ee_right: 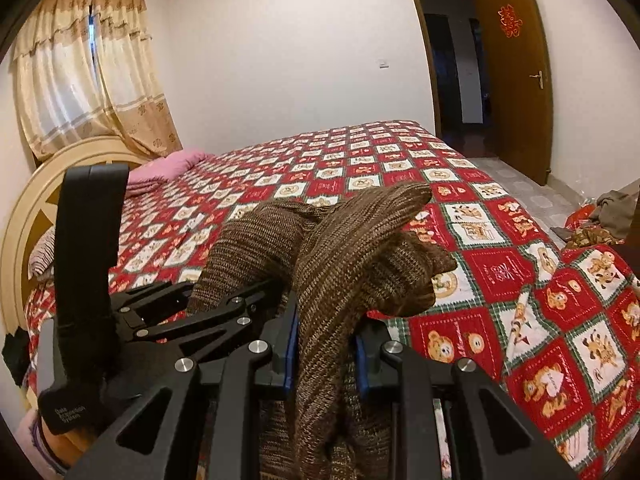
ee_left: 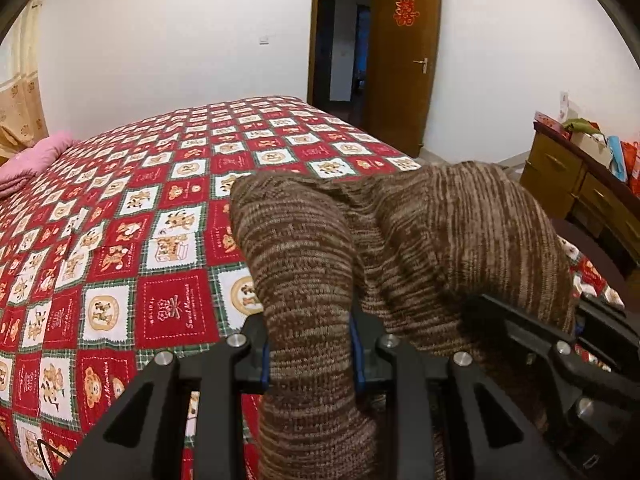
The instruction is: Fold small clothes
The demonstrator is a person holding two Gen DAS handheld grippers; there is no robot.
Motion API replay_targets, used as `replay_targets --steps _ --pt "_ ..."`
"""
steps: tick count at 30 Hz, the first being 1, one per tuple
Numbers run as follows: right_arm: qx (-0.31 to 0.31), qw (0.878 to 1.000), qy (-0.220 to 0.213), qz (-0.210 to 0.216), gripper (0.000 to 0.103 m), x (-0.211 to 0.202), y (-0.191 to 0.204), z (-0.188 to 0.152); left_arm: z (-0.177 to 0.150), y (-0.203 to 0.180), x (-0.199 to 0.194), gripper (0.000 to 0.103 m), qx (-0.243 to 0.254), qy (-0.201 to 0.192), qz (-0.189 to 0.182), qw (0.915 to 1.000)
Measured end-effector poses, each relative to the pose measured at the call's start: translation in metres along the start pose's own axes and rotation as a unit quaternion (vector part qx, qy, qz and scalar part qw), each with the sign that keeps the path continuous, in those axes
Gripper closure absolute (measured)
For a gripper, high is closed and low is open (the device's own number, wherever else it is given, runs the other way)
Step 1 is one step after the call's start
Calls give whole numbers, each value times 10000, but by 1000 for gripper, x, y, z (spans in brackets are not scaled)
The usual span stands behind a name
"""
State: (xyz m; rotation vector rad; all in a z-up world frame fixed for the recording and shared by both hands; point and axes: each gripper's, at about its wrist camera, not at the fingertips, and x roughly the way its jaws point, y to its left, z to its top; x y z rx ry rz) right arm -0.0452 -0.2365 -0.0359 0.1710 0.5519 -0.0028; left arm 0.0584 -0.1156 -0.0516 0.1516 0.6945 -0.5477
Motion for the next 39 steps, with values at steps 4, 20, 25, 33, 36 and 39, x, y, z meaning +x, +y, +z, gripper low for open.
replay_targets --steps 4,20,25,33,36,39 --pt "-74 9999 103 8 81 -8 -5 -6 -4 -13 1 74 137 82 -110 9998" --pt "454 9941 -379 -908 83 -32 -114 12 53 -115 56 74 808 -127 -776 9936" --pt "339 9859 -481 -1568 84 -8 -148 25 66 -138 88 74 1025 -355 -612 9922" --pt "1067 9759 426 -1856 83 61 -216 11 49 -146 174 63 1087 370 -246 9931" --pt "1467 9732 501 -1696 82 61 -233 10 52 -137 169 41 841 432 -265 9952" --pt "1884 9716 430 -1364 78 53 -248 5 59 -115 161 35 454 633 -614 9951"
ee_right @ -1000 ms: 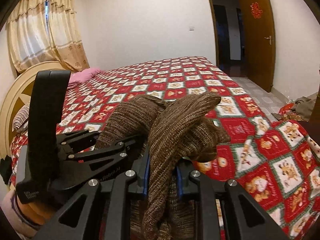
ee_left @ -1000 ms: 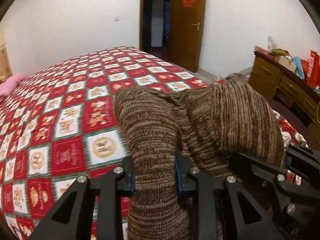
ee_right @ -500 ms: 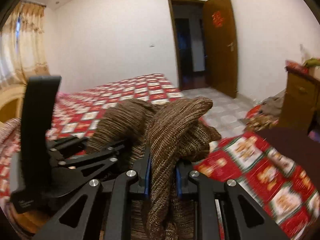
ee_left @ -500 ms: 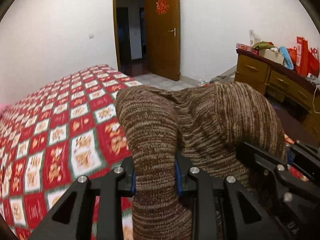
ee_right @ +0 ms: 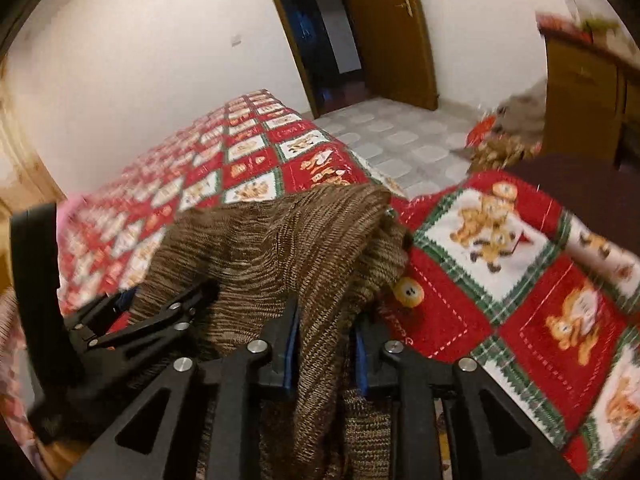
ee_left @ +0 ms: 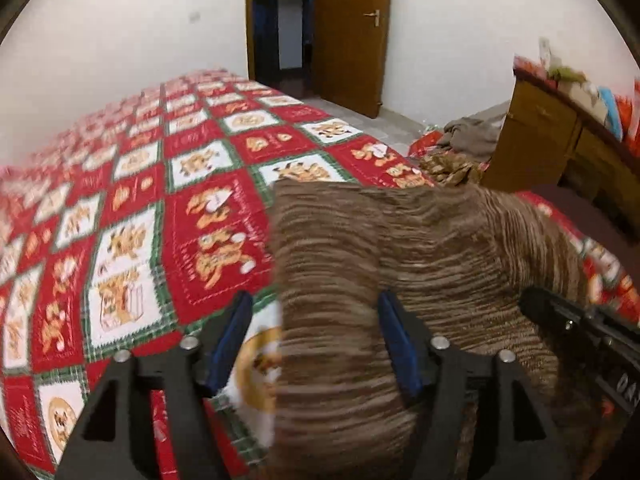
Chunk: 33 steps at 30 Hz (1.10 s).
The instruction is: Fold small clothes
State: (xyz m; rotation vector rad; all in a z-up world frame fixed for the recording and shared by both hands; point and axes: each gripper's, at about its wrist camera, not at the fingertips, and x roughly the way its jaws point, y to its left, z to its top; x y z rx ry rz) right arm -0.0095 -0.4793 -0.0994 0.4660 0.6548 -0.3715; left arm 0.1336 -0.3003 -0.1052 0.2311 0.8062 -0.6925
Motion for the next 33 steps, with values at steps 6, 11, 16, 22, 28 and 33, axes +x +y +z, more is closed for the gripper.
replay_targets --steps 6,11,16,22,28,33 --pt "378 9982 -396 236 44 -57 -21 -28 -31 42 -42 20 -569 -164 -866 9945" --pt "88 9988 -144 450 38 -82 -17 -67 -66 44 -46 20 -897 81 -1316 9872" --pt "-431 9981 396 195 43 -60 6 -78 -80 28 -39 22 -709 163 -1171 9905" --pt "-516 9968 606 71 83 -57 16 -83 -80 22 -38 83 -793 360 -1613 9830" --pt "886 9800 1053 1438 86 -74 -8 -81 -77 18 -78 87 -709 416 -1790 9804" --pt "799 9795 1336 1275 86 -84 -8 -106 -100 19 -76 85 -499 745 -1374 9865"
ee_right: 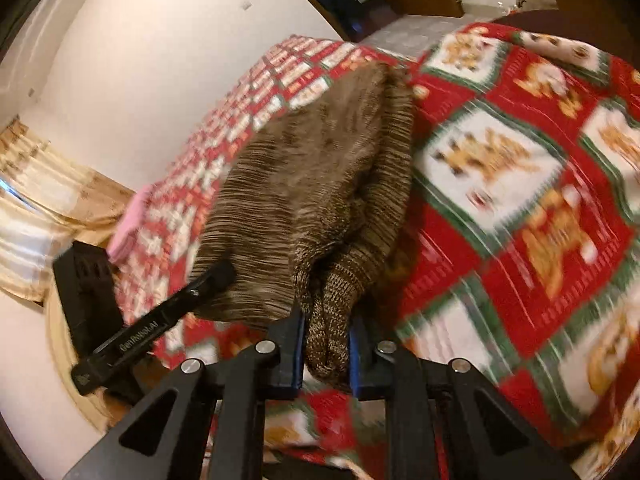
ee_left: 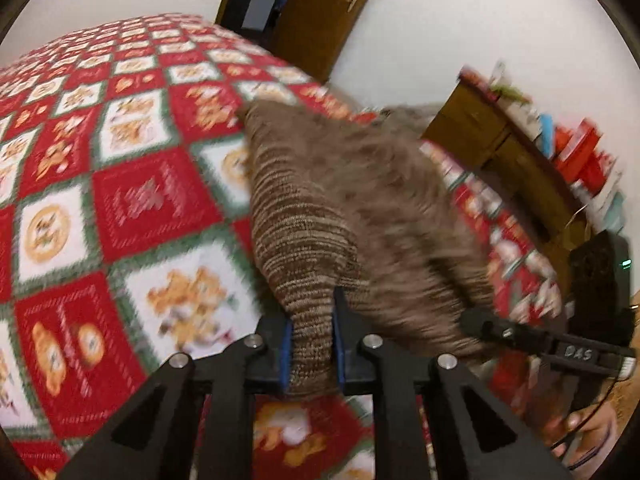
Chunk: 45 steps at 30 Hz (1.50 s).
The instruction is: Fold small clothes
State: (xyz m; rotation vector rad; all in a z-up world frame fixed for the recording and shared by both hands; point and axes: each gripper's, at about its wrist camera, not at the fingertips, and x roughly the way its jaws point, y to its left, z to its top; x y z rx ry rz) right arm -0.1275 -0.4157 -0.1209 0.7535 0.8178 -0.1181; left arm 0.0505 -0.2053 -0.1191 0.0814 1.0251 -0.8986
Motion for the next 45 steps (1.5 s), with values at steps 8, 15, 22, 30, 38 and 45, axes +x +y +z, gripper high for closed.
replay_targets --steps 8,15,22,30,38,45 --pt "-797 9950 -221 -561 84 -9 16 -28 -21 0 -7 57 188 -74 950 9953" --pt "-1239 9810 -683 -1324 82 -58 28 -50 -35 -26 -41 50 834 -614 2255 9687" --pt "-1791 9469 -2062 -1700 33 -113 65 -60 -37 -59 -99 12 996 -1541 2320 9553" --pt "-2312 9020 -2993 -2082 33 -151 111 -75 -43 -82 -142 0 952 -2084 2115 9501" --pt "-2286 8860 -3458 -2076 32 -190 138 -83 -48 -103 -175 0 750 -2457 2565 9318" --pt "-2214 8847 -3619 -1932 31 -203 143 -86 -54 -112 -188 0 907 -2664 2565 9247"
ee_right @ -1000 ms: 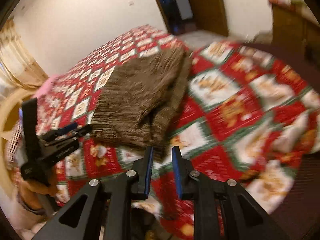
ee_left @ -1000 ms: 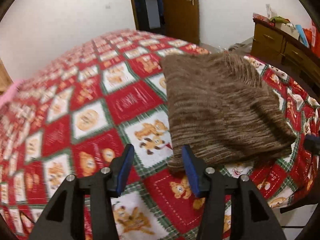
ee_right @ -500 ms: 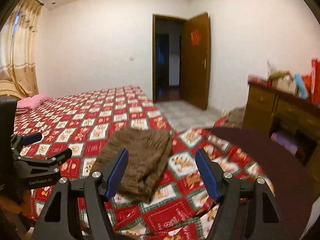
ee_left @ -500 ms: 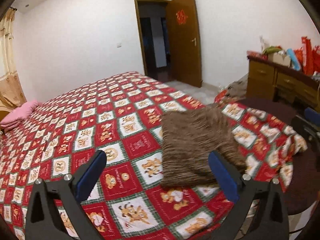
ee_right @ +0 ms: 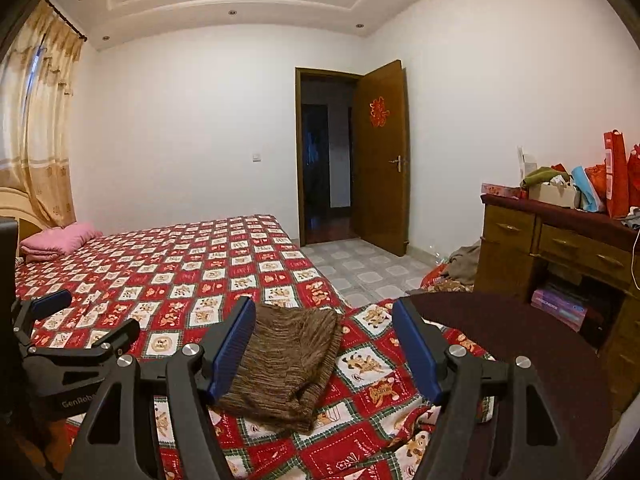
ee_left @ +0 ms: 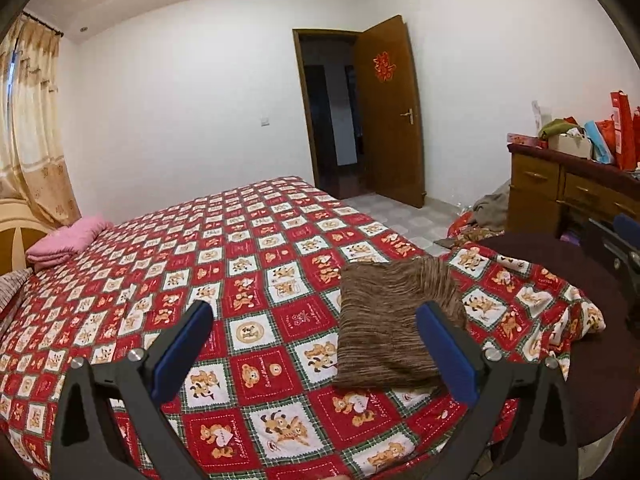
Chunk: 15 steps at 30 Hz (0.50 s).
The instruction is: Fold small clothes
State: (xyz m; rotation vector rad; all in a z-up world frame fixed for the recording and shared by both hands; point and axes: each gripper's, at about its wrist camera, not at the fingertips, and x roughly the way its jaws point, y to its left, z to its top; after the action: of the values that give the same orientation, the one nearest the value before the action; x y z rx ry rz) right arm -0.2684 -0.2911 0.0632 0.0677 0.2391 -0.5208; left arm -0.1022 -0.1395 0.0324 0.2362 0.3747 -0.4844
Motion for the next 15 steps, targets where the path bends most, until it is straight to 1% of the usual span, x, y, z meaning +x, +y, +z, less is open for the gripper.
replay_targets --steps 4,11,15 --pt "-76 9999 -16 74 31 -1 6 -1 0 -5 -3 0 98 -31 3 9999" --pt "-47 9995 249 164 31 9 10 -7 1 -7 -3 0 90 -1 7 10000" --pt "-55 9995 261 173 31 10 11 -9 1 -7 -4 0 89 -9 20 10000"
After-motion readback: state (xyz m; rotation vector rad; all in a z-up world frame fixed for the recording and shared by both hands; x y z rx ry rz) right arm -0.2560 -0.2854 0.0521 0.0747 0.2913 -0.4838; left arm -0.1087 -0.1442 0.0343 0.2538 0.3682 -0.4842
